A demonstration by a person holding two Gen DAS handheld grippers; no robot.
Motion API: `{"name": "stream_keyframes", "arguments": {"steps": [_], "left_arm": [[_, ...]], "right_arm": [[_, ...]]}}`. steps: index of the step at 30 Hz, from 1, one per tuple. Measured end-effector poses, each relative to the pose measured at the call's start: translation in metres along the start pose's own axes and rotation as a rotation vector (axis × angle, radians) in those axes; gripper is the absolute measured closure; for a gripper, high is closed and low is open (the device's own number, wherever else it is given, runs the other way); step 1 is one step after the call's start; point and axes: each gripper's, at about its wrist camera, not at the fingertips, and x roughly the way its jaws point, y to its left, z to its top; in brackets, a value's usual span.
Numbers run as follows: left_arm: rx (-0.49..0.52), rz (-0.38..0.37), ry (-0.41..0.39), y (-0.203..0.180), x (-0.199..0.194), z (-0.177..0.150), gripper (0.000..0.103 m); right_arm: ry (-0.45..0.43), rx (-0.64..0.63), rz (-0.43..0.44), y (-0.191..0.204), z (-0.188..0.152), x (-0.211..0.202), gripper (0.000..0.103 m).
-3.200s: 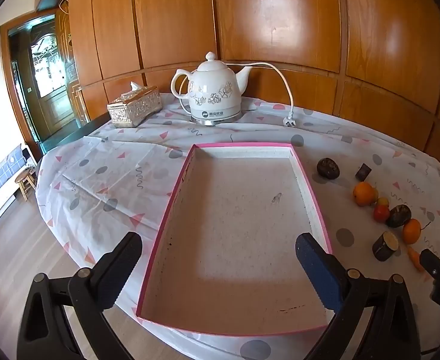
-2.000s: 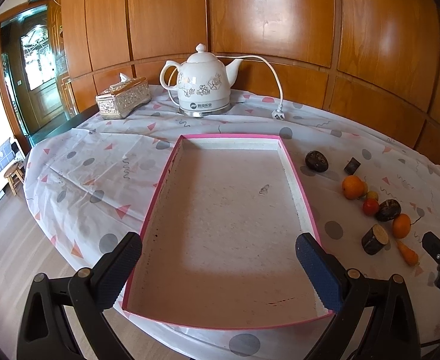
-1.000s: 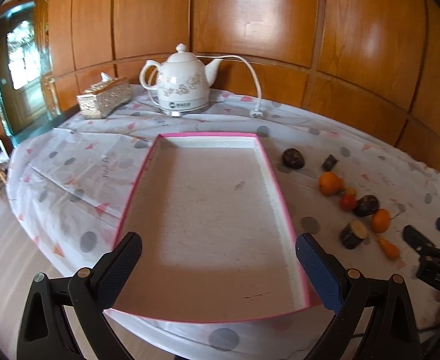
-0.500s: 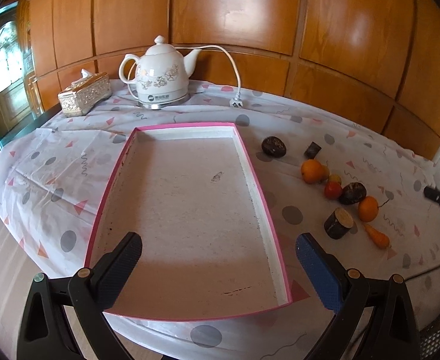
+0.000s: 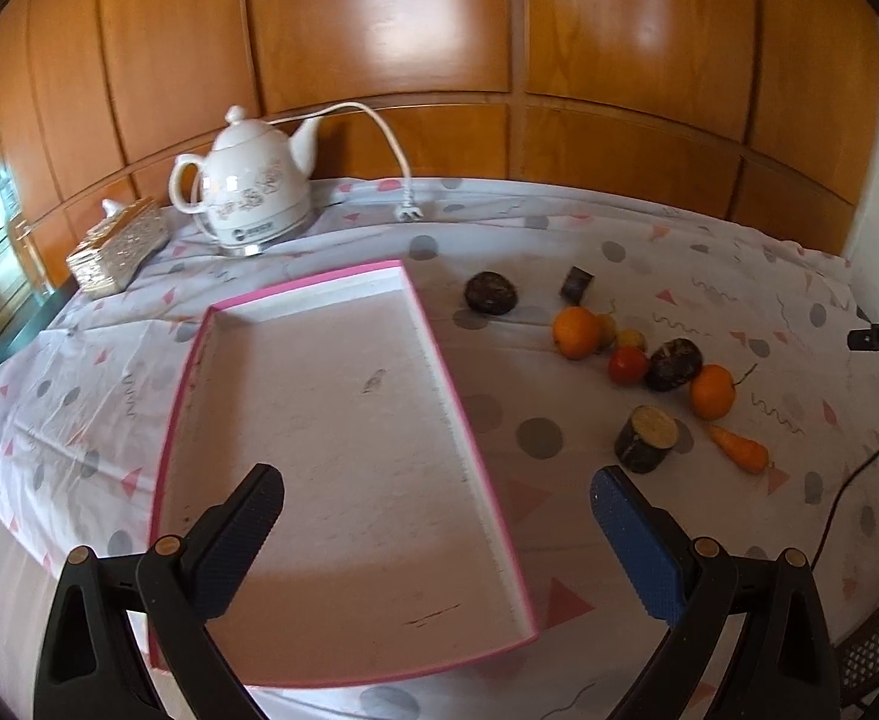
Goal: Organize fruits
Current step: 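Move the left tool toward the cut round slice beside the tray, then close the left gripper on the cut round slice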
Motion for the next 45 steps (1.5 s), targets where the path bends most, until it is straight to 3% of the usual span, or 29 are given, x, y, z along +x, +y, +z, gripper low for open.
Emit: {"name": "stream_keyframes", "arguments": {"steps": [6, 12, 17, 21, 31, 34, 36, 37, 39, 41, 45], "left_arm": [[0.059, -0.098, -0.012, -0.022, 0.008, 0.015, 0.000], [0.119, -0.164, 0.118, -0.051, 0.038, 0.024, 0.000], [0.138, -0.198, 0.142, -0.069, 0.048, 0.022, 0.003], [0.143, -0.209, 0.181, -0.079, 0.061, 0.021, 0.020], [0.153, -0.218, 0.225, -0.101, 0.092, 0.022, 0.028], [0.148, -0.226, 0.249, -0.104, 0.102, 0.021, 0.038], [0.150, -0.235, 0.256, -0.107, 0.107, 0.019, 0.058], [0.152, -0.242, 0.244, -0.108, 0.107, 0.019, 0.065], [0.135, -0.256, 0.238, -0.107, 0.105, 0.020, 0.066], [0.104, -0.269, 0.226, -0.101, 0.100, 0.023, 0.066], [0.009, -0.266, 0.177, -0.072, 0.081, 0.036, 0.066]], "right_arm": [[0.055, 0.101, 0.041, -0.015, 0.004, 0.014, 0.008], [0.053, 0.107, 0.065, -0.015, 0.004, 0.013, 0.008], [0.052, 0.101, 0.080, -0.012, 0.004, 0.012, 0.008], [0.052, 0.090, 0.085, -0.010, 0.004, 0.012, 0.008], [0.045, 0.174, 0.039, -0.029, 0.007, 0.012, 0.009], [0.041, 0.236, 0.019, -0.043, 0.008, 0.012, 0.009], [0.050, 0.280, 0.012, -0.052, 0.008, 0.013, 0.011], [0.055, 0.299, 0.006, -0.056, 0.008, 0.014, 0.016], [0.059, 0.317, -0.014, -0.062, 0.009, 0.015, 0.028], [0.057, 0.334, -0.044, -0.069, 0.010, 0.013, 0.051], [0.026, 0.468, -0.063, -0.098, 0.010, 0.007, 0.057]]}}
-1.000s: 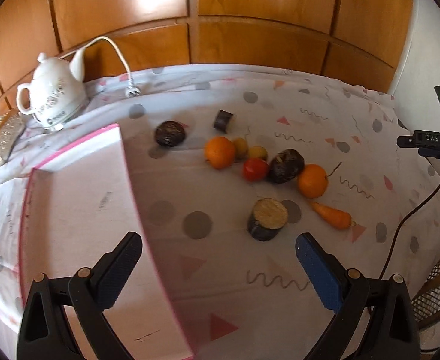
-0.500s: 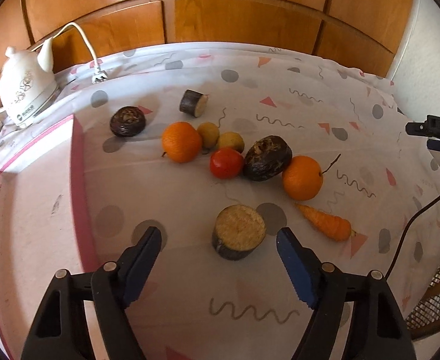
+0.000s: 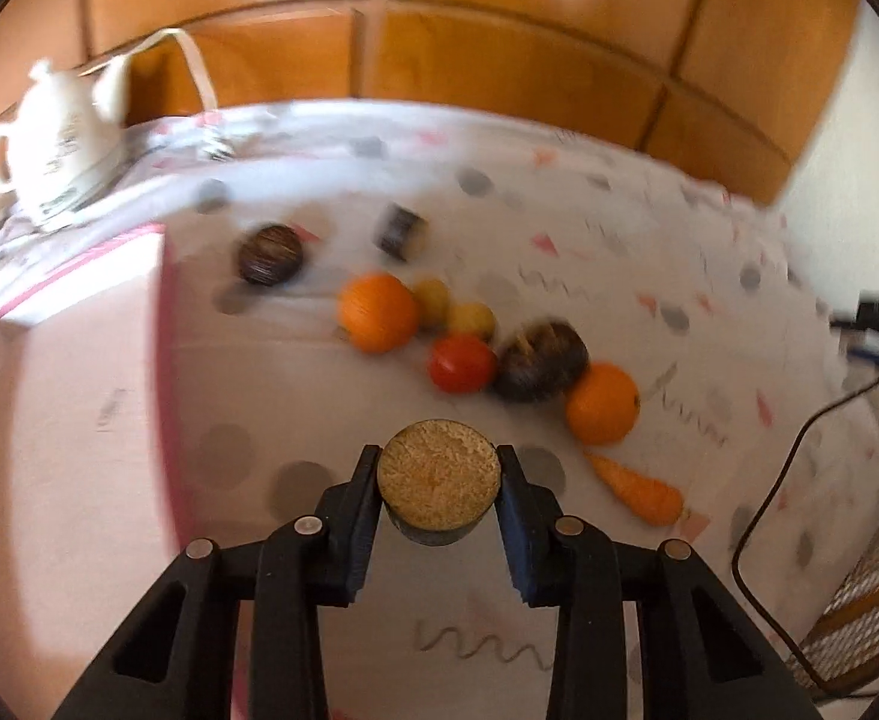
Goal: Organize fruits
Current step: 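Close the left gripper on the cut round slice, then carry the slice into the pink tray and open the left gripper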
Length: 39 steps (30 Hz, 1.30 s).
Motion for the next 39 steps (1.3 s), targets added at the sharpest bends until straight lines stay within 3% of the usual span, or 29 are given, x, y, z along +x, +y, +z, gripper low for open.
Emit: {"name": "stream_keyframes", "arguments": {"steps": [3, 7, 13, 18, 23, 26, 27, 32, 39], "left_arm": [[-0.101, 0.013, -0.045, 0.030, -0.022, 0.008, 0.066], [-0.210, 0.097, -0.090, 0.078, -0.041, 0.009, 0.066], [-0.346, 0.203, -0.066, 0.139, -0.049, -0.012, 0.066], [-0.411, 0.251, -0.055, 0.166, -0.051, -0.026, 0.066], [-0.447, 0.302, -0.045, 0.172, -0.051, -0.024, 0.066], [-0.468, 0.339, -0.032, 0.177, -0.050, -0.022, 0.057], [-0.460, 0.350, -0.042, 0.175, -0.052, -0.020, 0.053], [-0.416, 0.376, -0.081, 0.167, -0.058, -0.001, 0.053], [-0.347, 0.309, -0.097, 0.138, -0.052, 0.031, 0.053]], "right_arm": [[0.021, 0.095, 0.013, -0.018, 0.004, 0.003, 0.057], [0.038, 0.110, 0.023, -0.018, 0.004, 0.005, 0.057], [0.050, 0.082, 0.030, -0.013, 0.003, 0.006, 0.057], [0.047, 0.090, 0.025, -0.013, 0.004, 0.006, 0.057], [0.047, 0.128, 0.021, -0.019, 0.004, 0.005, 0.057], [0.054, 0.135, 0.030, -0.019, 0.004, 0.006, 0.057], [0.055, 0.135, 0.032, -0.019, 0.004, 0.006, 0.057], [0.075, 0.136, 0.064, -0.016, 0.003, 0.009, 0.057], [0.081, 0.193, 0.104, -0.022, 0.004, 0.009, 0.057]]}}
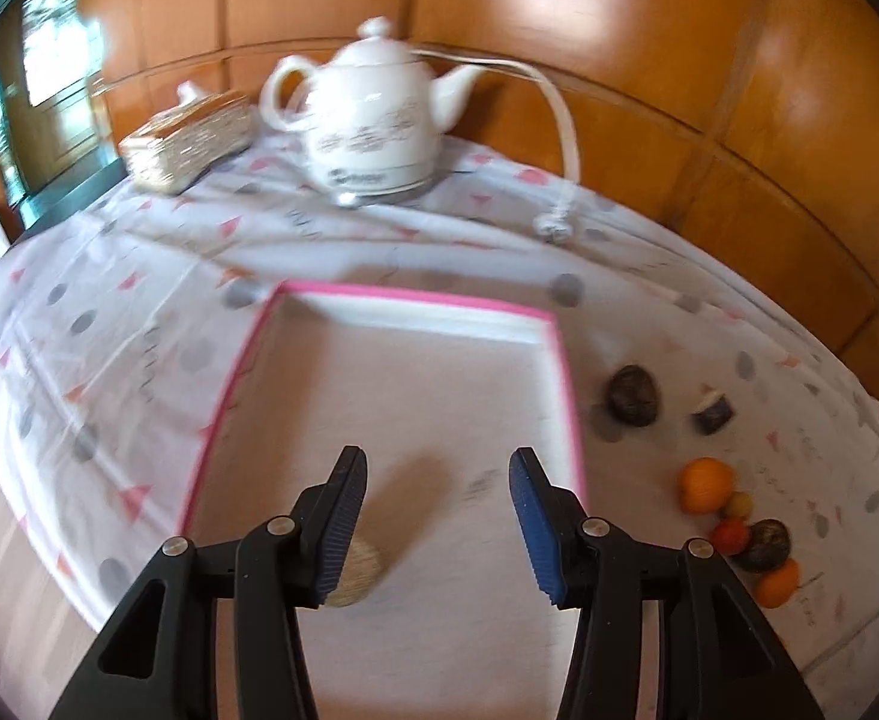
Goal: Organize fruits
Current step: 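Carry the slice into the pink tray and open the left gripper, then grasp the small dark-and-tan cut slice with the right gripper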
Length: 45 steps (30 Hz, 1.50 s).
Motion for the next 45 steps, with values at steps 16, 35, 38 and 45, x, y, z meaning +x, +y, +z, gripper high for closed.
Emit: {"name": "stream_keyframes", "arguments": {"steps": [16, 35, 38, 45], "left_arm": [[0.110, -0.103, 0.060, -0.078, 0.019, -0.002, 0.053], [-0.008, -0.033, 0.090, 0.014, 0.011, -0.035, 0.053], [-0.044, 0.000, 0.069, 0.038, 0.003, -0.037, 0.053], [-0.109, 0.031, 0.055, 0.077, -0.007, -0.048, 0.053]], "right_arm": [[0.121, -0.204, 0.079, 0.041, -0.021, 0.017, 0.057], [0.249, -0.833, 0.198, 0.186, -0.133, 0.017, 0.057], [0.260, -0.866, 0.216, 0.209, -0.142, 0.022, 0.057], [0.220, -0.973, 0.319, 0.279, -0.164, 0.019, 0.057]]}}
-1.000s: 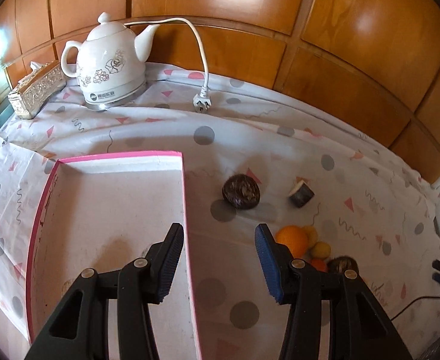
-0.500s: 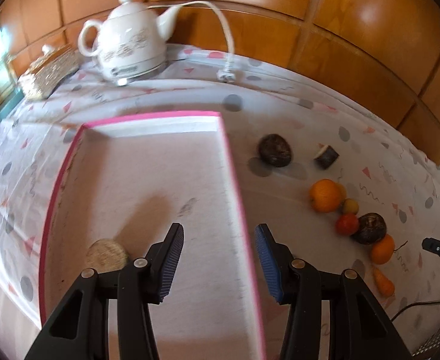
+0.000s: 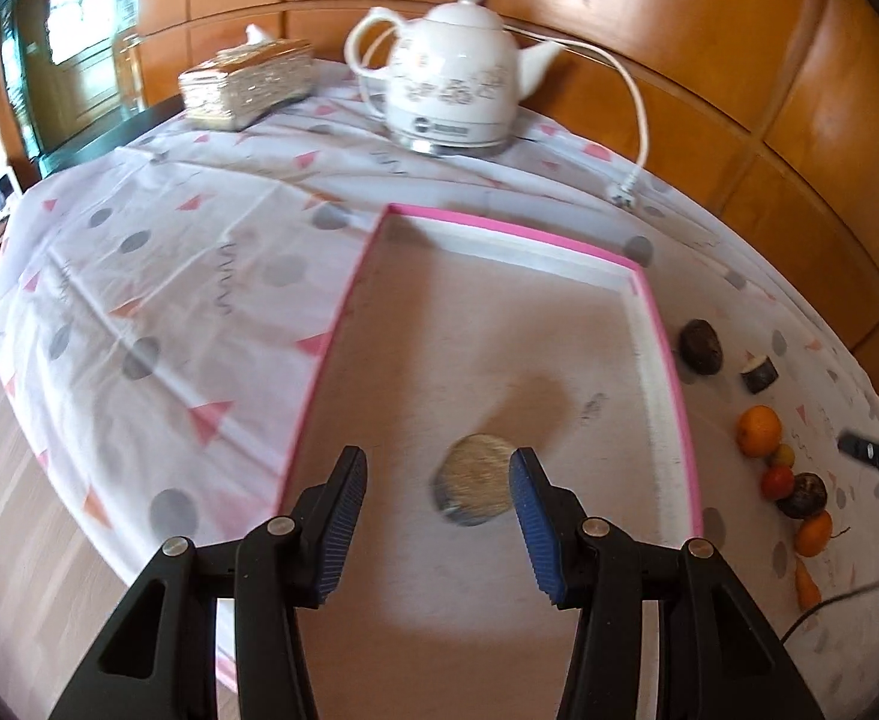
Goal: Organize fruits
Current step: 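Grasp the small dark-and-tan cut slice with the right gripper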
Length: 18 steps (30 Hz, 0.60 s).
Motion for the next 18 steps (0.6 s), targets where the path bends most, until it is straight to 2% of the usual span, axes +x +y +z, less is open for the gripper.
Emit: {"name": "stream_keyframes", "arguments": {"steps": [3, 7, 12, 16, 18], "left_arm": [[-0.037, -0.002, 0.006, 0.012, 0.000, -0.003, 0.049], [-0.072, -0.010, 0.002, 0.025, -0.001, -0.006, 0.049], [-0.094, -0.035, -0.003, 0.028, -0.005, -0.010, 0.049], [-0.124, -0.058, -0.037, 0.035, -0.016, -0.012, 0.049], [-0.137, -0.057, -0.054, 0.039, -0.021, -0.012, 0.045]], "right_arm": [[-0.008, -0.047, 0.030, 0.022, 0.024, 0.014, 0.057], [0.015, -0.116, -0.019, 0.044, 0.044, 0.038, 0.057], [0.084, -0.153, -0.078, 0.054, 0.060, 0.070, 0.057], [0.114, -0.149, -0.076, 0.055, 0.064, 0.083, 0.057], [0.118, -0.156, -0.079, 0.058, 0.065, 0.086, 0.057]]}}
